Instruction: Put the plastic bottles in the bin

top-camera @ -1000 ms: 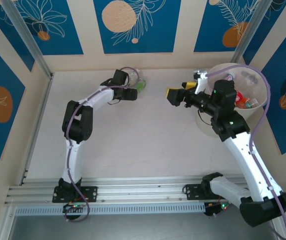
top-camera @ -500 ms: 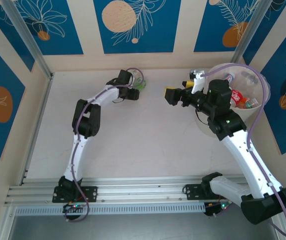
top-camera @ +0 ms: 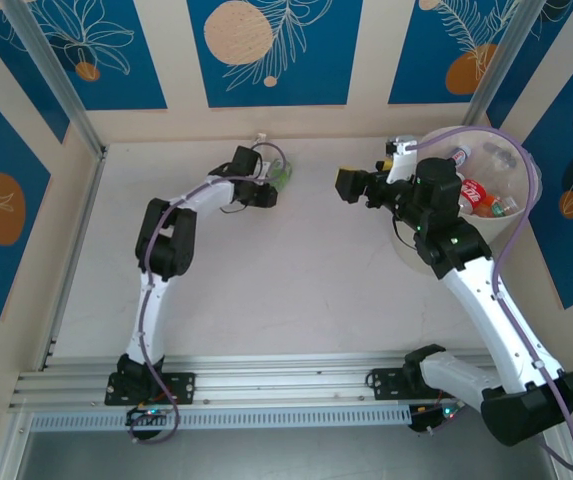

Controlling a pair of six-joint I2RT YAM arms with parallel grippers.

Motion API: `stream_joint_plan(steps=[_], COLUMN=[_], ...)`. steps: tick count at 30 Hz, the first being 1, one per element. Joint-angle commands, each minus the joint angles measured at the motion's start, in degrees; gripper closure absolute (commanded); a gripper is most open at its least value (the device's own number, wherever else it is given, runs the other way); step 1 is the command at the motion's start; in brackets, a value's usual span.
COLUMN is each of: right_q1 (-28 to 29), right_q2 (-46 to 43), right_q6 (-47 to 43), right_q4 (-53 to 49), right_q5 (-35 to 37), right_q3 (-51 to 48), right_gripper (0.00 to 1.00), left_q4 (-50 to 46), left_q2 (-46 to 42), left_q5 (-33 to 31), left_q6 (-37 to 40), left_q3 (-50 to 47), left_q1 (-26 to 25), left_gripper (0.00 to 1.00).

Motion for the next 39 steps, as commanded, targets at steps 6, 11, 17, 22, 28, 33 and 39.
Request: stream_joint_plan(steps=[6, 11, 17, 22, 28, 33, 39], right_q1=[-4.49, -5.28, -5.41, -5.70, -5.72, -5.83, -5.93], right_q2=[4.23, 9.04, 14.57, 17.81, 21.14, 23.31, 23.62], right_q6=[13.29, 19.01, 25.48, 29.78, 32.04, 32.58, 30.69], right_q4=[-1.99, -2.46, 2.11, 6.44, 12.84, 14.35, 11.84], right_q5=[0.81, -5.10, -13.00, -15.59, -21.90, -24.22, -23.65], right_q3=[1.38, 3.54, 4.14, 4.01, 4.37, 5.53, 6.60], right_gripper=[0.00, 0.01, 0.00, 0.01, 0.01, 0.01, 0.24], left_q4=[20.08, 32.86, 30.04, 27.94, 25.24, 25.29, 25.30], left_q2=[-16.39, -23.98, -29.83, -32.12, -31.53, -31.49, -31.63], left_q5=[19.88, 28.31, 24.11, 19.42, 17.78, 18.85, 19.99], left_q6=[-6.39, -7.97, -2.47, 1.34, 2.69, 3.06, 2.78], left_q3=[-15.63, -23.87, -25.45, -26.10, -24.58, -24.18, -24.09], left_q1=[-1.66, -3.42, -7.69, -10.85, -12.17, -12.79, -12.89], left_gripper=[1.00, 1.00, 1.00, 1.00, 1.00, 1.00, 1.00])
